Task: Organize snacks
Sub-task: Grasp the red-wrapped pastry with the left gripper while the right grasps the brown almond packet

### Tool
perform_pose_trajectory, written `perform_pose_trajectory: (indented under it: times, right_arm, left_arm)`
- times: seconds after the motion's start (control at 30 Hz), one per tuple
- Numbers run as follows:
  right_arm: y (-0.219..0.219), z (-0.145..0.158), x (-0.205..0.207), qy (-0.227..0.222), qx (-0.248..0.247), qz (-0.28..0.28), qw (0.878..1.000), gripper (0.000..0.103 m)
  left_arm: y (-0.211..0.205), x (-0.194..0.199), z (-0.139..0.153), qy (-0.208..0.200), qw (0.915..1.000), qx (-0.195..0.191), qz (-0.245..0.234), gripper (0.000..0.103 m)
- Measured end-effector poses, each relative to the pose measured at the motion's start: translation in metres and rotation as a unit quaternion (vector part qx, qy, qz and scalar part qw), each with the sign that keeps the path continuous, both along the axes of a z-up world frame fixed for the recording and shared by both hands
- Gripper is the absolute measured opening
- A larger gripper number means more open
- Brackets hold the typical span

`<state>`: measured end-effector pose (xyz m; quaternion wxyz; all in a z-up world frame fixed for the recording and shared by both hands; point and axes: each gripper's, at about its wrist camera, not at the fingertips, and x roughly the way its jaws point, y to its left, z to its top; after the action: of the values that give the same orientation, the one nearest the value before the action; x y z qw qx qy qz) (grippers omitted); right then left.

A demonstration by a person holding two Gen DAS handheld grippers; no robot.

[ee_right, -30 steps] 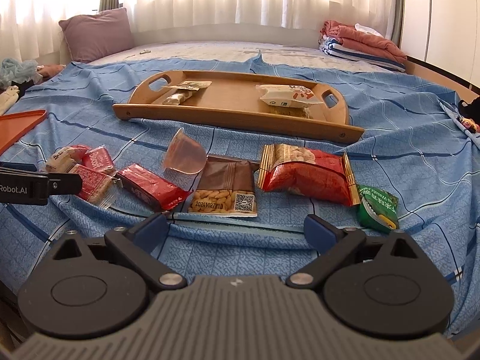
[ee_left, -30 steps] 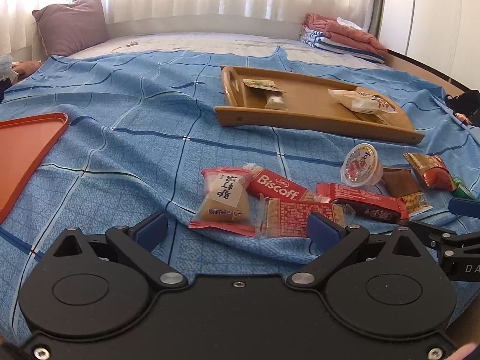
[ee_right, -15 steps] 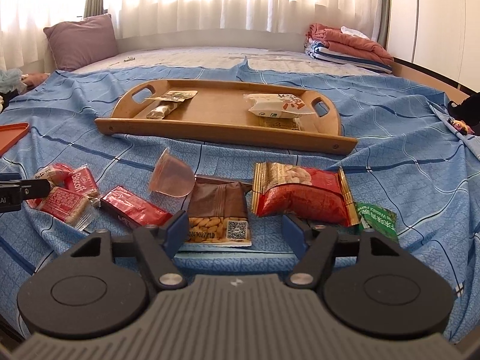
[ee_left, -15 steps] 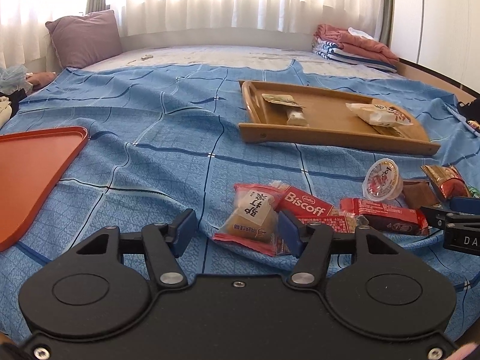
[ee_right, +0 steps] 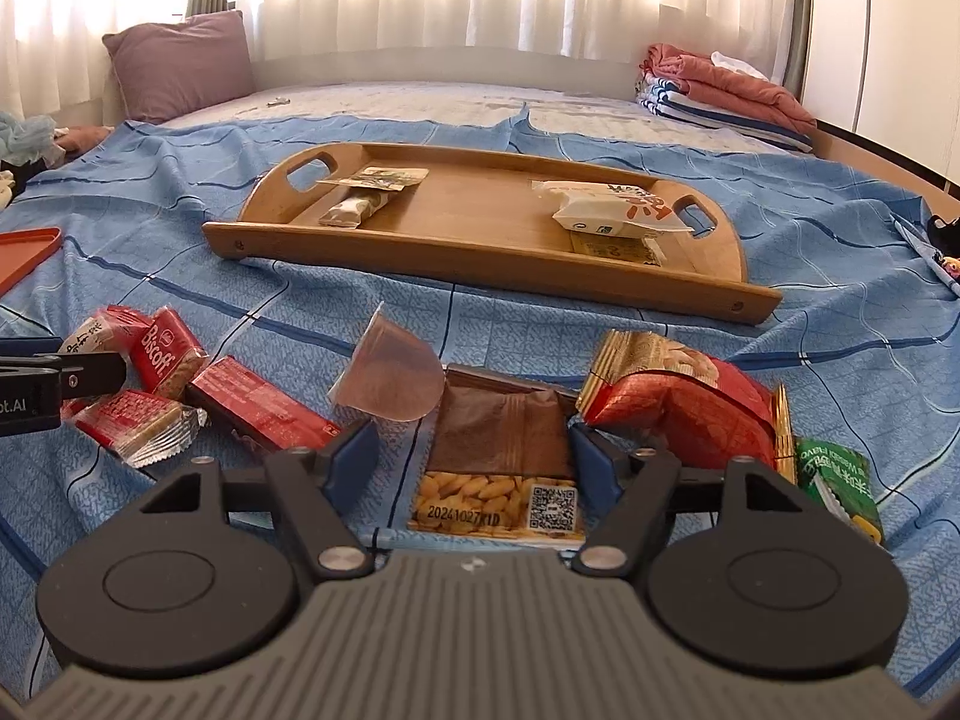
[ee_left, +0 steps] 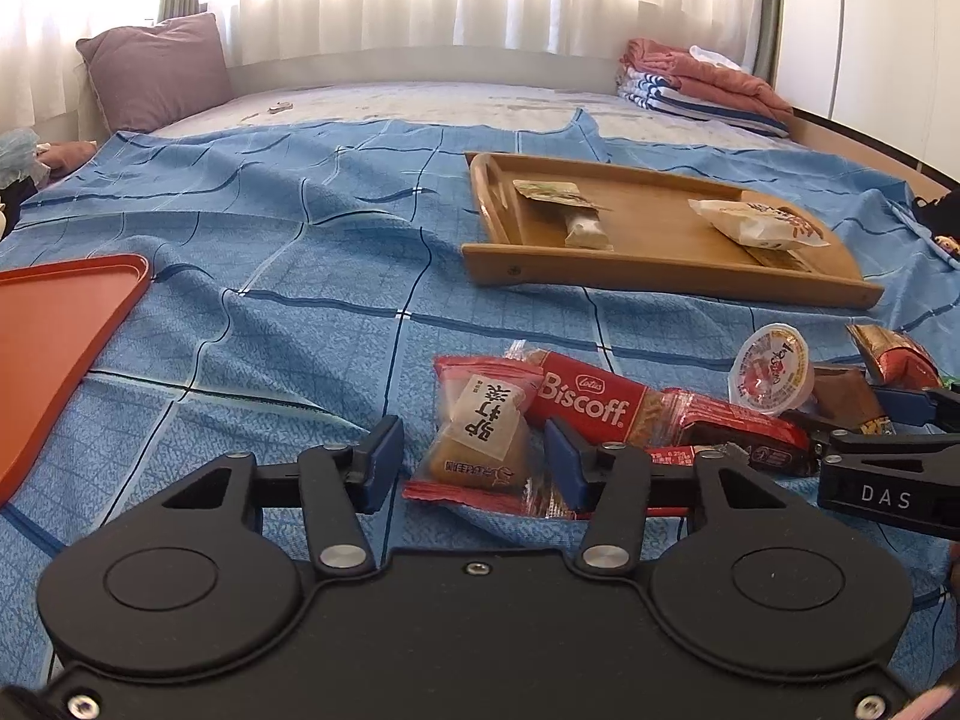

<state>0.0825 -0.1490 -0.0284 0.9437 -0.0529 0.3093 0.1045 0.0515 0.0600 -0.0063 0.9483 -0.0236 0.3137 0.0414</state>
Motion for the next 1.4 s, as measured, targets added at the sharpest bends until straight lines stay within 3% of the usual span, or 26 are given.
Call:
perform_pose_trajectory:
  times: [0.23, 0.3, 0.37, 0.9, 1.07, 1.4]
  right_arm:
    - [-0.003, 0.001, -0.003, -0.004, 0.012, 0.000, 1.000, 0.077]
    - [-0.005, 0.004, -0.005, -0.003, 0.020, 0.000, 1.000, 0.062]
    - [-0.008, 0.007, -0.007, 0.000, 0.025, 0.002, 1.000, 0.057]
    - [-0.012, 0.009, -0.004, 0.015, 0.021, 0.014, 1.000, 0.056]
    - [-0.014, 0.014, -0.008, 0.012, 0.032, 0.011, 0.999, 0.055]
    - [-0.018, 0.037, -0.015, -0.009, 0.028, 0.027, 0.999, 0.053]
  left_arm:
    - [-0.001, 0.006, -0.001, 0.004, 0.9999, -0.010, -0.005, 0.040]
    - [-0.001, 0.006, -0.001, 0.003, 0.9999, -0.008, -0.006, 0.040]
    - [-0.002, 0.005, -0.001, 0.003, 0.9999, -0.004, -0.009, 0.040]
    - [-0.006, 0.010, -0.002, 0.008, 1.0000, 0.005, -0.001, 0.041]
    - [-0.007, 0.007, 0.001, 0.002, 1.0000, 0.007, 0.001, 0.030]
    - [-0.009, 0.001, 0.019, -0.015, 0.9999, 0.008, 0.001, 0.026]
